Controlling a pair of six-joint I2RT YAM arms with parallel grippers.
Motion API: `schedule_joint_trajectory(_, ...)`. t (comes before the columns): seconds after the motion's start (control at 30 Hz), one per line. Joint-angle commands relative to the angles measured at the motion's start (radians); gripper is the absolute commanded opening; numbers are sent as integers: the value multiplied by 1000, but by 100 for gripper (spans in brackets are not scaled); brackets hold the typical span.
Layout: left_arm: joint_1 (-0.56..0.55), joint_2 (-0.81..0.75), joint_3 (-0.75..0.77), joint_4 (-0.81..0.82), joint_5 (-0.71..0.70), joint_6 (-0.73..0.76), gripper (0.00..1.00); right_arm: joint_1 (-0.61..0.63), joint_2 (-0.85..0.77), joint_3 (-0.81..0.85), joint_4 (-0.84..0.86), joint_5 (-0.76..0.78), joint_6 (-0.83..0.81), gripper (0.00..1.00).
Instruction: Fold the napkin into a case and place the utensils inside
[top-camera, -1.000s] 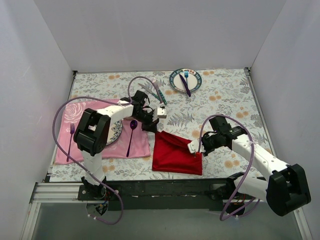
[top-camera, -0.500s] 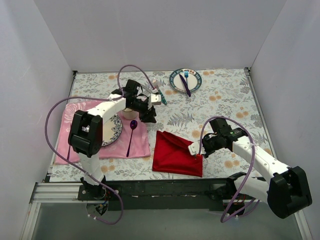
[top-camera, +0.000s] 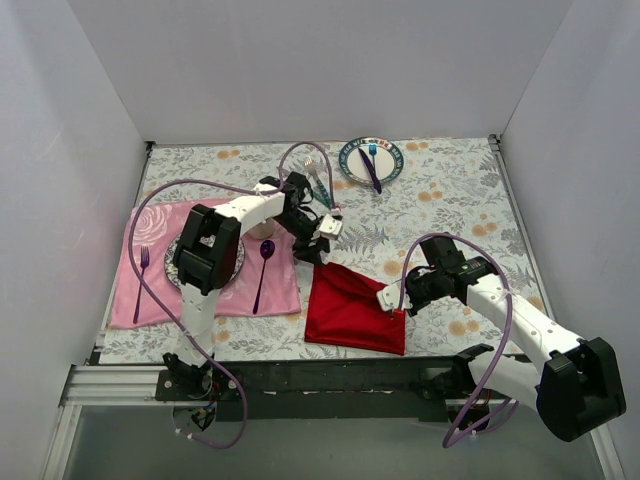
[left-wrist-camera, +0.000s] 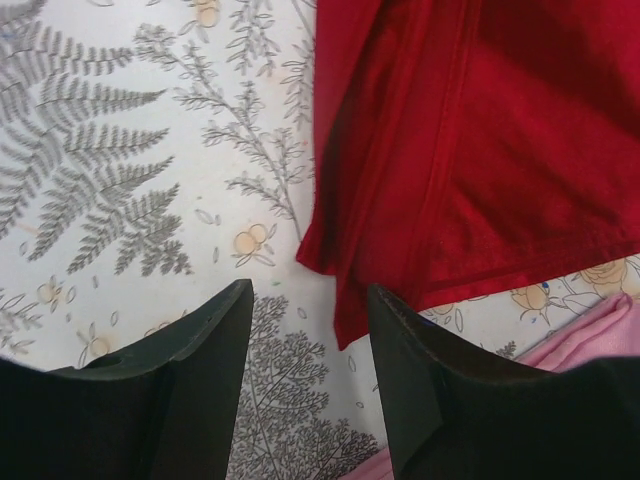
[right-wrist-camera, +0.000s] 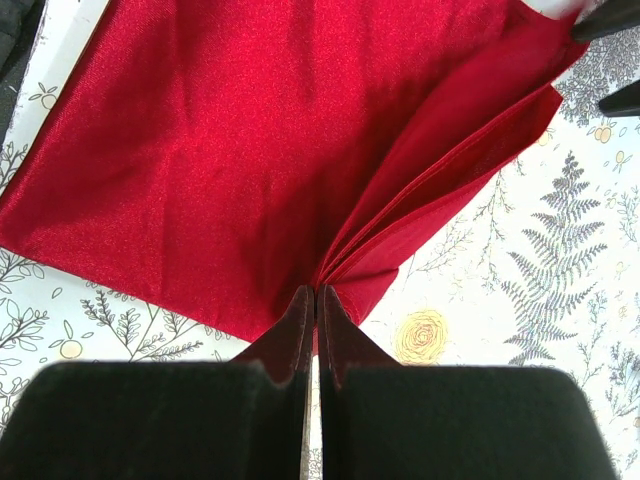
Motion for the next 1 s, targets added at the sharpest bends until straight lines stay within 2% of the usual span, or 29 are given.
schedule_joint_trajectory(0.0,-30,-18,20,-103,-12,186,49,8,-16,-4,5,-21,-7,1)
schedule_joint_trajectory(0.27,-57,37,79,-215,-31,301,56,8,-14,0,-1,-15,-18,1)
schedule_joint_trajectory(0.6,-51,60,134,-362,-84,404,74,9,-8,8,2,-11,-26,1)
schedule_joint_trajectory(0.63,-53,66,141,-371,-84,410,78,9,-8,8,0,-11,-27,1)
schedule_joint_trajectory(0.83,-53,94,180,-364,-76,372,87,9,-6,9,0,-13,-30,1)
schedule_joint_trajectory(0.87,-54,102,181,-355,-58,362,97,9,-8,11,2,-15,-27,1)
schedule_joint_trajectory(0.97,-66,111,187,-321,-50,340,98,9,-8,12,3,-11,-21,1)
